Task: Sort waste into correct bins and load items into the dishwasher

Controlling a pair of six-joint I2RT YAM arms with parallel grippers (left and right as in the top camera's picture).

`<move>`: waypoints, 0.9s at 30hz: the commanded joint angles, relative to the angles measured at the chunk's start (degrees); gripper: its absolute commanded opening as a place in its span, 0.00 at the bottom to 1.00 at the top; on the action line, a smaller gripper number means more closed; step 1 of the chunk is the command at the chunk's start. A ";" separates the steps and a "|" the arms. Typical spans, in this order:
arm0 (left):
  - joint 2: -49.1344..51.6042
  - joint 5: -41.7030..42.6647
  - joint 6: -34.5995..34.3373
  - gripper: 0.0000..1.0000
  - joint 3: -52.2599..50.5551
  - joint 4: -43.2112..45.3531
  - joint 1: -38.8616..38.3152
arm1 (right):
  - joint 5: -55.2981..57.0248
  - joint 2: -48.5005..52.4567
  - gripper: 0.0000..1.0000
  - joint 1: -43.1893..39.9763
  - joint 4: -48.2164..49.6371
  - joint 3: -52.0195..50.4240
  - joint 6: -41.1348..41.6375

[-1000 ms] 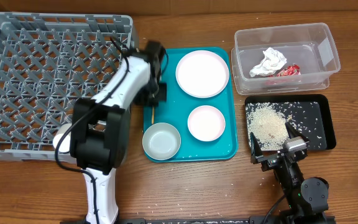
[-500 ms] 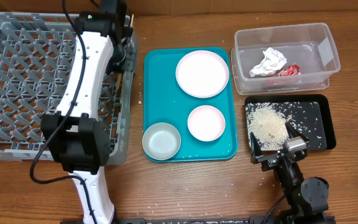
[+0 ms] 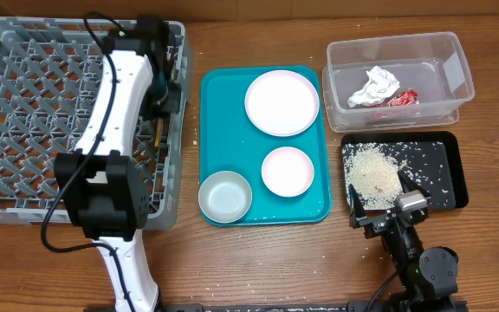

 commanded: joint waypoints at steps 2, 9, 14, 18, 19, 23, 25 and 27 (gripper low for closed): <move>-1.14 7.72 -2.67 1.00 8.50 -3.02 0.11 | -0.28 -0.37 1.00 0.28 0.20 -0.59 0.22; -1.33 11.87 -3.37 1.00 18.45 -10.80 -0.20 | -0.28 -0.37 1.00 0.28 0.17 -0.59 0.22; -3.39 12.52 -0.20 1.00 23.98 -15.91 -5.09 | -0.28 -0.37 1.00 0.28 0.20 -0.59 0.22; -7.98 8.66 -1.14 1.00 24.96 -17.14 -9.73 | -0.28 -0.37 1.00 0.28 0.20 -0.59 0.22; -9.35 7.65 -2.51 1.00 24.94 -17.14 -10.84 | -0.28 -0.37 1.00 0.28 0.17 -0.59 0.22; -12.66 6.32 -7.58 1.00 24.94 -16.85 -15.50 | -0.28 -0.37 1.00 0.28 0.20 -0.59 0.22; -12.61 8.57 -9.57 1.00 24.94 -16.31 -17.51 | -0.26 -0.37 1.00 0.28 0.20 -0.59 0.22; -11.50 13.90 -8.81 1.00 24.87 -15.96 -19.32 | -0.28 -0.37 1.00 0.28 0.20 -0.59 0.22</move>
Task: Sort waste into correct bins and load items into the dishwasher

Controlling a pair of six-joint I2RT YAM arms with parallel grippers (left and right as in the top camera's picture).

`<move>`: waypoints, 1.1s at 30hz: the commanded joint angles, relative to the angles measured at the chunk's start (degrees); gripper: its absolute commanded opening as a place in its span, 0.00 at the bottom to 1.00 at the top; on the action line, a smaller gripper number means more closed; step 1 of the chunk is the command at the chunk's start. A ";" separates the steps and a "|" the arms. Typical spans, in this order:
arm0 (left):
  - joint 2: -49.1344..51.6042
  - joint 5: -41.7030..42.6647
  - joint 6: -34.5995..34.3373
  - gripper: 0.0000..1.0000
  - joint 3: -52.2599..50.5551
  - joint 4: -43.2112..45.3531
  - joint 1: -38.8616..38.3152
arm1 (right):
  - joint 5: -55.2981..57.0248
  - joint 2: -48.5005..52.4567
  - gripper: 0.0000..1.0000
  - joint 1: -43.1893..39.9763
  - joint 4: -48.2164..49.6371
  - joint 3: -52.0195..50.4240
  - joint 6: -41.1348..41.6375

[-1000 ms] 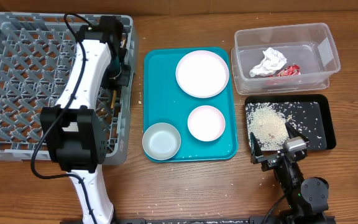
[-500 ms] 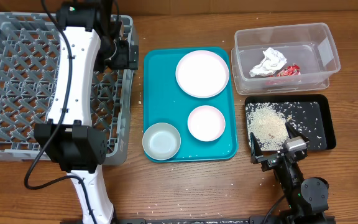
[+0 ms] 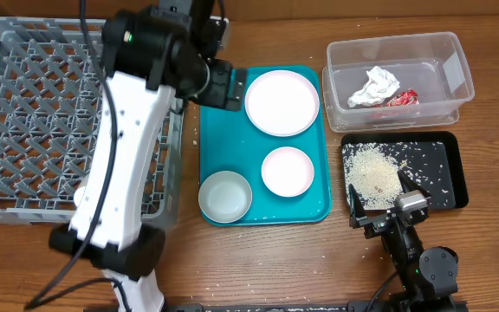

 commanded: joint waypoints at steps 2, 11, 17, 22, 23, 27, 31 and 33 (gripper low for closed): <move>2.75 6.14 -2.47 0.80 0.04 -0.04 -3.82 | -0.28 -0.37 1.00 0.28 0.22 -0.59 0.17; 11.58 -4.20 -20.11 0.55 -17.11 4.72 -9.01 | -0.28 -0.37 1.00 0.28 0.22 -0.59 0.17; 15.37 6.49 -11.78 0.48 -28.52 15.56 -9.22 | -0.28 -0.37 1.00 0.28 0.20 -0.59 0.17; 15.47 9.16 -7.04 0.52 -35.32 21.38 -9.31 | -0.28 -0.37 1.00 0.28 0.20 -0.59 0.17; 15.47 9.16 -7.04 0.52 -36.70 22.14 -9.29 | -0.26 -0.37 1.00 0.28 0.20 -0.59 0.17; 15.47 9.18 -7.10 0.33 -41.42 25.00 -9.29 | -0.26 -0.37 1.00 0.28 0.22 -0.59 0.17; 15.45 9.18 -7.10 0.04 -42.07 27.76 -8.94 | -0.28 -0.37 1.00 0.28 0.22 -0.59 0.17; 15.41 9.70 -7.69 0.04 -40.06 26.97 -8.17 | -0.28 -0.37 1.00 0.28 0.20 -0.59 0.17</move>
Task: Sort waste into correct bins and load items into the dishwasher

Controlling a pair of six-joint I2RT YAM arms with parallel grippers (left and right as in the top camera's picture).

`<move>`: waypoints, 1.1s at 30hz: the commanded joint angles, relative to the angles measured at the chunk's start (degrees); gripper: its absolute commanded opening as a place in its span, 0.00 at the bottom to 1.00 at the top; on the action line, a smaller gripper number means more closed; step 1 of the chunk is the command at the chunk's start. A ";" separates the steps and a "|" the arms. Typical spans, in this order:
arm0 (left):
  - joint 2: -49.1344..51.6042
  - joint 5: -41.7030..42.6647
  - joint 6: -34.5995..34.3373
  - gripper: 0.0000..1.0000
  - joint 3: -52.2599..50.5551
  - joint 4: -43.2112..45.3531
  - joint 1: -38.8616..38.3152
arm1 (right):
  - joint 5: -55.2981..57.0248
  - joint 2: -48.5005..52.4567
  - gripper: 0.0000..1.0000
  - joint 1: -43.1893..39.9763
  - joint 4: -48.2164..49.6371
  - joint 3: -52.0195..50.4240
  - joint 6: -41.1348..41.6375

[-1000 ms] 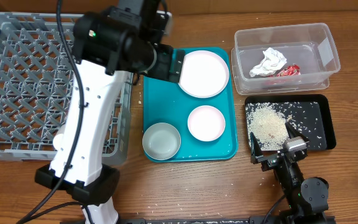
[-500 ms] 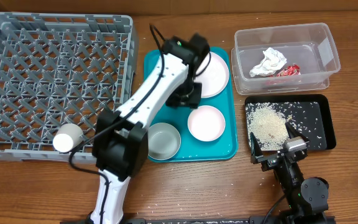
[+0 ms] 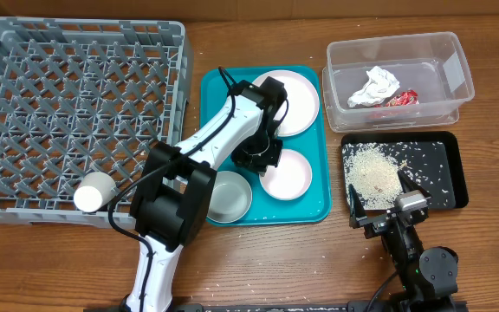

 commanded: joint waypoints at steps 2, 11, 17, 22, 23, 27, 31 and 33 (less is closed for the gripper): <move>-1.29 1.36 -0.46 0.04 5.97 -2.75 2.38 | -0.33 -0.37 1.00 0.28 0.15 -0.59 0.22; -7.28 -20.55 -2.29 0.04 28.83 -20.83 11.87 | -0.33 -0.37 1.00 0.28 0.15 -0.59 0.22; -11.65 -53.62 -10.45 0.04 28.96 -27.93 14.60 | -0.33 -0.37 1.00 0.28 0.13 -0.59 0.22; -11.41 -69.37 -16.26 0.04 22.25 -27.93 14.60 | -0.33 -0.37 1.00 0.28 0.13 -0.59 0.22; -11.41 -73.77 -18.86 0.04 18.69 -27.91 14.60 | -0.33 -0.37 1.00 0.28 0.13 -0.59 0.22; -11.39 -80.63 -27.12 0.04 9.25 -26.40 15.15 | -0.33 -0.37 1.00 0.28 0.13 -0.59 0.22; -11.39 -81.33 -27.17 0.04 2.71 -20.04 15.26 | -0.33 -0.37 1.00 0.28 0.13 -0.59 0.22; -11.39 -82.40 -27.19 0.04 1.03 -18.12 15.26 | -0.33 -0.37 1.00 0.28 0.13 -0.59 0.22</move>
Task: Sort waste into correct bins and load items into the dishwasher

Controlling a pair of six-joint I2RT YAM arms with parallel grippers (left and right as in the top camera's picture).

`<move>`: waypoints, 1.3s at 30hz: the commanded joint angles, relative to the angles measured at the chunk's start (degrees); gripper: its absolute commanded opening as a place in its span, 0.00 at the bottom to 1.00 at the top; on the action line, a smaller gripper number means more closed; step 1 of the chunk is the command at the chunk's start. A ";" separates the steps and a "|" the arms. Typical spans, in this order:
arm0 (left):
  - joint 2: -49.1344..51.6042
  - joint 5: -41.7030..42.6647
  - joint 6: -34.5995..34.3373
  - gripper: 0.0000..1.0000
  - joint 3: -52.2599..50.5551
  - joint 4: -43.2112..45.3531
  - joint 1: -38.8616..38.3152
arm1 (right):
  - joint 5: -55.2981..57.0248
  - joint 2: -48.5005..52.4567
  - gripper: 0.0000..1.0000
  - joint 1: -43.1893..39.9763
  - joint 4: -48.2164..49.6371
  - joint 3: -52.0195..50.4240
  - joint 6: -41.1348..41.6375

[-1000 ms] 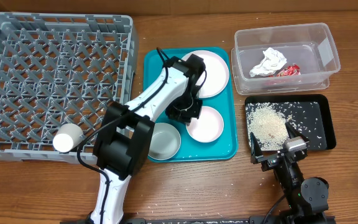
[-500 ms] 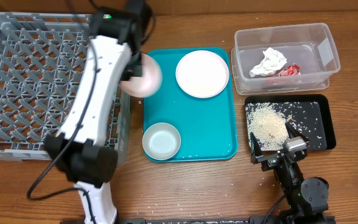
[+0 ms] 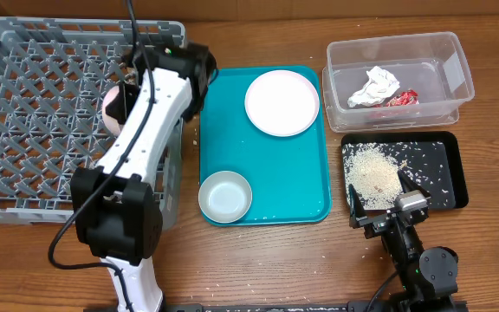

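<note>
My left gripper [image 3: 121, 97] is shut on a small pink plate [image 3: 110, 105], held tilted on edge over the right part of the grey dish rack [image 3: 33, 130]. On the teal tray [image 3: 271, 182] lie a large pink plate [image 3: 281, 102] at the back and a pale blue bowl [image 3: 225, 196] at the front left. My right gripper [image 3: 379, 195] rests open at the front right, by the near edge of the black tray of rice [image 3: 423, 160], holding nothing.
A clear plastic bin [image 3: 453, 91] at the back right holds crumpled white paper [image 3: 376, 87] and a red wrapper [image 3: 403, 98]. Rice grains are scattered on the wooden table around both trays. My left arm [image 3: 137, 165] stretches along the rack's right wall.
My left gripper was down on the small pink plate at the tray's middle right. Now it holds that plate over the rack's right side, and that spot on the tray is bare. The right arm has not moved.
First my left gripper was at the rack's right edge. Then it hung over the tray's back left corner, and after that on the small pink plate. The plate has left the tray and is now held over the rack. The right arm stayed still.
</note>
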 commanded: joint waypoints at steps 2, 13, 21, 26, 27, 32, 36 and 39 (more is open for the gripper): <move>0.35 -7.21 -3.87 0.04 -3.34 3.76 0.26 | -0.28 -0.37 1.00 0.28 0.22 -0.59 0.20; 1.62 -2.54 -0.70 0.04 -4.13 9.01 2.84 | -0.28 -0.37 1.00 0.28 0.22 -0.59 0.20; 4.02 0.98 -0.68 0.04 -4.72 10.51 2.93 | -0.28 -0.37 1.00 0.28 0.22 -0.59 0.20; 5.84 4.57 -0.70 0.04 -4.74 7.28 2.67 | -0.28 -0.37 1.00 0.28 0.20 -0.59 0.20; 5.81 4.98 -0.72 0.04 -4.72 6.16 2.49 | -0.28 -0.37 1.00 0.28 0.20 -0.59 0.20; 5.31 5.79 -5.92 0.04 -2.19 -1.44 1.22 | -0.28 -0.37 1.00 0.28 0.22 -0.59 0.20; 4.74 9.90 -9.88 0.26 0.94 -5.84 -0.59 | -0.28 -0.37 1.00 0.28 0.20 -0.59 0.20; 4.35 18.03 -9.90 0.34 2.40 -5.38 -2.25 | -0.28 -0.37 1.00 0.28 0.20 -0.59 0.20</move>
